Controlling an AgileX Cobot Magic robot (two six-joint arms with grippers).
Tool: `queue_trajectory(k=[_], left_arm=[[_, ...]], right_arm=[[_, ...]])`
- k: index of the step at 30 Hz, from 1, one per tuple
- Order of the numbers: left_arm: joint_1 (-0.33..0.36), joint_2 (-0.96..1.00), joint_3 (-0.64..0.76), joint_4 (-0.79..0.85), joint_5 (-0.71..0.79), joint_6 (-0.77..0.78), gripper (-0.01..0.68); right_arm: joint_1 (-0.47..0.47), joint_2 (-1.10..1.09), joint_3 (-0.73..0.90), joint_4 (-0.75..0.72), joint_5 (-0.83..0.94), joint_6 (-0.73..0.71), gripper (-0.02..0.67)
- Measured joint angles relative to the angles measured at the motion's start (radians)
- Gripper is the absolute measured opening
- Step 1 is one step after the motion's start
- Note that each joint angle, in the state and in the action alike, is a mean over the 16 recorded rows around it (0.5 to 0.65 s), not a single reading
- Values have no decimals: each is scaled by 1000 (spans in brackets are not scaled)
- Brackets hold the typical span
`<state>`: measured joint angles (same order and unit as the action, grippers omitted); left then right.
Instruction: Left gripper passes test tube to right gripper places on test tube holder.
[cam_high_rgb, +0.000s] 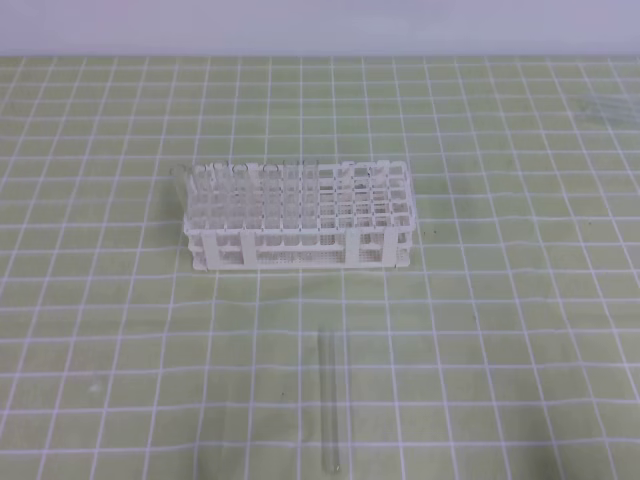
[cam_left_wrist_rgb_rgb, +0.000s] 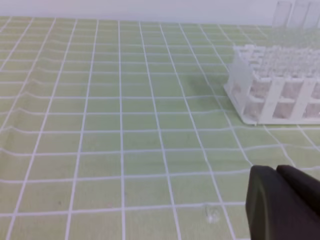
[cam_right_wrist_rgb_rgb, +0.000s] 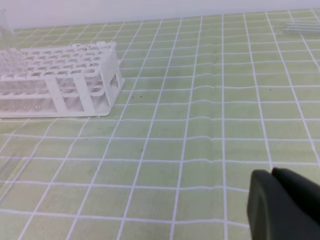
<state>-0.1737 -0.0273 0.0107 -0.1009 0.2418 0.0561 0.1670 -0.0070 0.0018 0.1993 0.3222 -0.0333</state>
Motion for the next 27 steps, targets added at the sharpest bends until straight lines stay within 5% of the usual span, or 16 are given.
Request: queue_trajectory(k=[27], left_arm=[[1,15,-6,-139,-201,-67,-3]], right_arm=[[0,0,0,0,0,1,-18]])
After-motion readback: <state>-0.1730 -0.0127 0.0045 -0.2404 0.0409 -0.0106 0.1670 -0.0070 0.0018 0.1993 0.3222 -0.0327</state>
